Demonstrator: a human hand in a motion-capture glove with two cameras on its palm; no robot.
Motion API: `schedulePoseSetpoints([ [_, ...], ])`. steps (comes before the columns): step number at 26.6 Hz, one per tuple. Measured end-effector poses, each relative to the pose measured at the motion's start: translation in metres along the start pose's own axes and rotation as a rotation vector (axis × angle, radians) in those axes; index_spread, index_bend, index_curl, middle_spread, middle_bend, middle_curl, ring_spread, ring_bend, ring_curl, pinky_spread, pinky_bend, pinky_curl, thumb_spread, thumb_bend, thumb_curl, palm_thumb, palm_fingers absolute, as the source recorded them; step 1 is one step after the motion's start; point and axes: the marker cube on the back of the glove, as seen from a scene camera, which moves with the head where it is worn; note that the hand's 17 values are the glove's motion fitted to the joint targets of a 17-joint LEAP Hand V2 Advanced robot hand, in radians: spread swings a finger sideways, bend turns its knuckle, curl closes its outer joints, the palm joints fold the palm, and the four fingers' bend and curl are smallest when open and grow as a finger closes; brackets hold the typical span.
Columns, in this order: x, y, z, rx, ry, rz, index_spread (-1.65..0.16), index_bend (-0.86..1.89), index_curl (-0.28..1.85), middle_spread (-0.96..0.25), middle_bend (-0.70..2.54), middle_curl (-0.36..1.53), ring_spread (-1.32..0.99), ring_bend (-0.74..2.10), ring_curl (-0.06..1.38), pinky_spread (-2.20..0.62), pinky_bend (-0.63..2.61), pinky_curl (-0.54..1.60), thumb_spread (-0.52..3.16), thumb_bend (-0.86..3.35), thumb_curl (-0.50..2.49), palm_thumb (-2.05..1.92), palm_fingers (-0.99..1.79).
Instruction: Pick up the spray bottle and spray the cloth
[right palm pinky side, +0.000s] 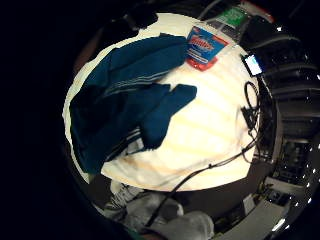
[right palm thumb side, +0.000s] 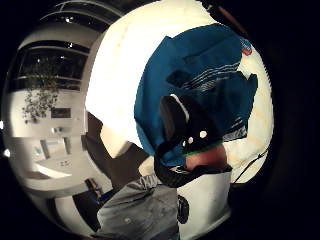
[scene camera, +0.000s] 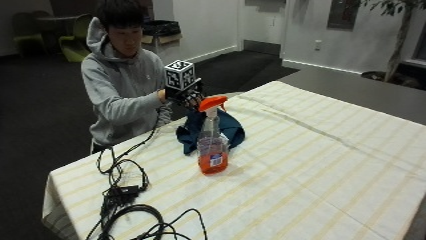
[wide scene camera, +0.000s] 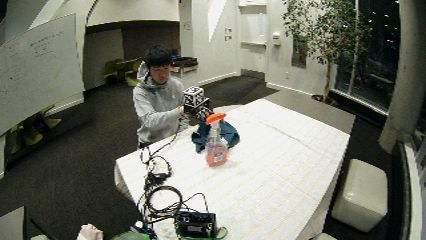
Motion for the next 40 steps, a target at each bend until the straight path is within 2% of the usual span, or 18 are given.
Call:
schedulePoseSetpoints([
  [8,0.010,0.004,-0.004,0.028,0.018,-0.051,-0.25,0.19,0.17,-0.01,0.31,0.16,0.04,0.25,0.13,0.19,0.33,0.17,0.81,0.29,0.12,0.49,0.48],
  [18,0.037,0.020,-0.003,0.152,-0.005,-0.153,-0.30,0.18,0.24,-0.02,0.32,0.23,0.04,0.18,0.16,0.22,0.29,0.21,1.02,0.23,0.16,0.52,0.47],
  [30,0.104,0.024,-0.009,0.313,-0.082,-0.047,-0.31,0.12,0.25,-0.03,0.31,0.28,0.04,0.19,0.17,0.24,0.32,0.27,1.02,0.09,0.20,0.49,0.37],
  [40,0.158,-0.011,-0.011,0.432,-0.319,0.062,-0.29,0.10,0.23,-0.03,0.32,0.31,0.05,0.24,0.21,0.24,0.35,0.30,1.02,0.02,0.24,0.53,0.36],
])
